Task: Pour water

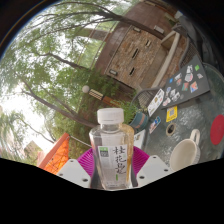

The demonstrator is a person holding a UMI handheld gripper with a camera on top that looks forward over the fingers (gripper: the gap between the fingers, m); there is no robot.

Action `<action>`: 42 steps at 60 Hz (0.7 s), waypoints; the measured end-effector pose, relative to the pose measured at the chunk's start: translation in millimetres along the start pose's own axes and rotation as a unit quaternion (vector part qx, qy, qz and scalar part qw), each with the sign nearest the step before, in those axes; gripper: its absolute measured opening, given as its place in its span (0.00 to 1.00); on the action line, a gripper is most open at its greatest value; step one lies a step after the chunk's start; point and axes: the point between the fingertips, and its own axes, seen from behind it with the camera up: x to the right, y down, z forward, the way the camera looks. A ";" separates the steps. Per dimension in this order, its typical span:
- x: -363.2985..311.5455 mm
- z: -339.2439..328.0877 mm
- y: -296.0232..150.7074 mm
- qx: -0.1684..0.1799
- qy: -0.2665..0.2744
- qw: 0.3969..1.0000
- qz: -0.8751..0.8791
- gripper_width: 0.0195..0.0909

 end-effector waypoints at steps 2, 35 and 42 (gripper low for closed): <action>-7.0 -8.8 -28.8 0.024 0.008 0.995 -0.101 0.38; 310.8 -116.5 -132.1 0.028 0.213 0.838 -0.501 0.40; 312.7 -122.5 -141.6 0.074 0.197 0.855 -0.474 0.39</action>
